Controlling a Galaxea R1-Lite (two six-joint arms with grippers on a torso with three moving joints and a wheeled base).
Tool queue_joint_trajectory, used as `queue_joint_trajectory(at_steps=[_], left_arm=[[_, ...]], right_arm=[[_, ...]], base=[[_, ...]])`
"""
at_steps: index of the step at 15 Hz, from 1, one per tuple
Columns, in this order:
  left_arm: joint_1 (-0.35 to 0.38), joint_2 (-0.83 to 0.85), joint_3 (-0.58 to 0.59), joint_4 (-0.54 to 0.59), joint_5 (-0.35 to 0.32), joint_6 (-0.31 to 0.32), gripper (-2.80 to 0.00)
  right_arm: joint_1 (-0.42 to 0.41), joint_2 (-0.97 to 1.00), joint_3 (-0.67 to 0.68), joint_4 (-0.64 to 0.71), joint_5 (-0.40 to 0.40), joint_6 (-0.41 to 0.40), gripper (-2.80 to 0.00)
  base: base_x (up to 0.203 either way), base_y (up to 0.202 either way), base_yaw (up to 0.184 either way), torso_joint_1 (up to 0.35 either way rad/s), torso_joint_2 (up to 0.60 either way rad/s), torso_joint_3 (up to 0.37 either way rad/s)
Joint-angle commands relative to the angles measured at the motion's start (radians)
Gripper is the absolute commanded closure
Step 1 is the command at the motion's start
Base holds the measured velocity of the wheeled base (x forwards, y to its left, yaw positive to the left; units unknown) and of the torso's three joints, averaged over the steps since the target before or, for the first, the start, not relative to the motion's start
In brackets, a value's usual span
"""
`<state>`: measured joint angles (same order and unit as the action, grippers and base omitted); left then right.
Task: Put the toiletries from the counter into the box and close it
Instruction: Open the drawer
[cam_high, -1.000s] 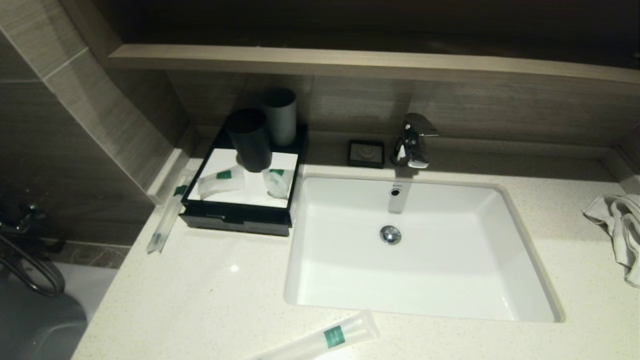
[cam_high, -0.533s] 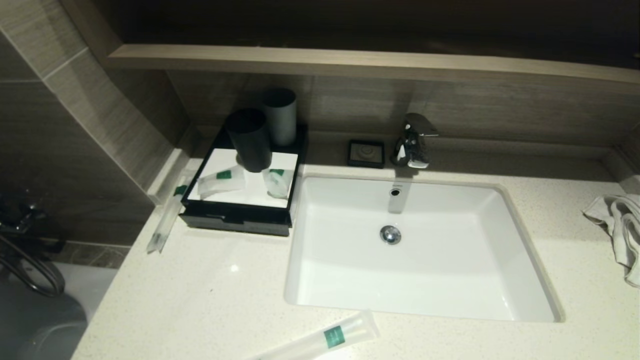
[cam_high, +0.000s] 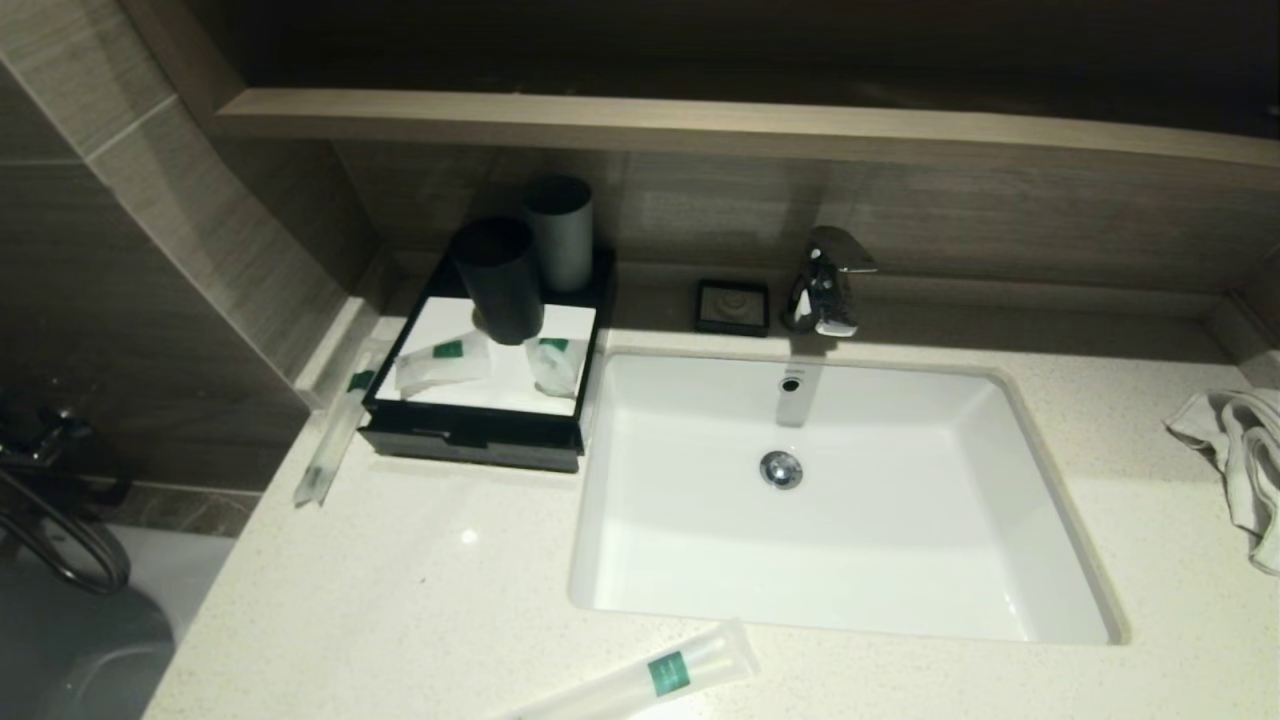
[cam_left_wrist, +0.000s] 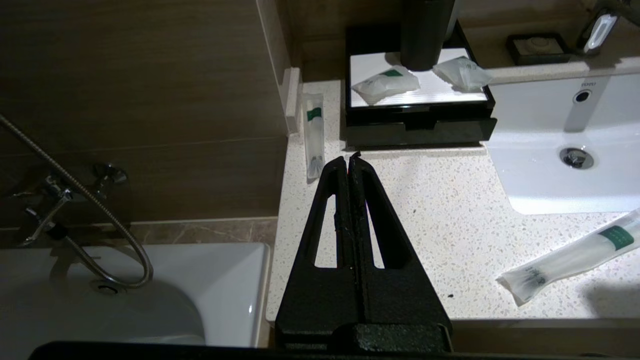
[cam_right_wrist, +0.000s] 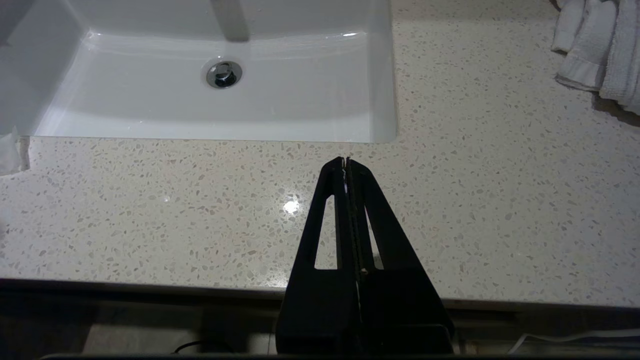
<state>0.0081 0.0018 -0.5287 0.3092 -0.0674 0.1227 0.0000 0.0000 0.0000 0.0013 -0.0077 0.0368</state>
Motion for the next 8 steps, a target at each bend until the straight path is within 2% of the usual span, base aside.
queue_joint_trajectory(at_steps=[1,4,6,8], left_arm=[[0.0,0.017,-0.093,0.034,0.005,-0.004,0.0],[0.0,0.123,-0.166,0.029,0.016,-0.025,0.0],[0.0,0.256,-0.244,0.027,0.058,-0.098,0.0],[0.001,0.336,-0.282,0.026,0.088,-0.14,0.0]], right_arm=[[0.0,0.0,0.0,0.0,0.0,0.0,0.0],[0.0,0.002,0.0,0.0,0.0,0.0,0.0],[-0.001,0.001,0.0,0.0,0.0,0.0,0.0],[0.0,0.0,0.0,0.0,0.0,0.0,0.0]], base=[[0.0,0.0,0.0,0.0,0.0,0.0],[0.0,0.0,0.0,0.0,0.0,0.0],[0.0,0.0,0.0,0.0,0.0,0.0],[0.0,0.0,0.0,0.0,0.0,0.0]])
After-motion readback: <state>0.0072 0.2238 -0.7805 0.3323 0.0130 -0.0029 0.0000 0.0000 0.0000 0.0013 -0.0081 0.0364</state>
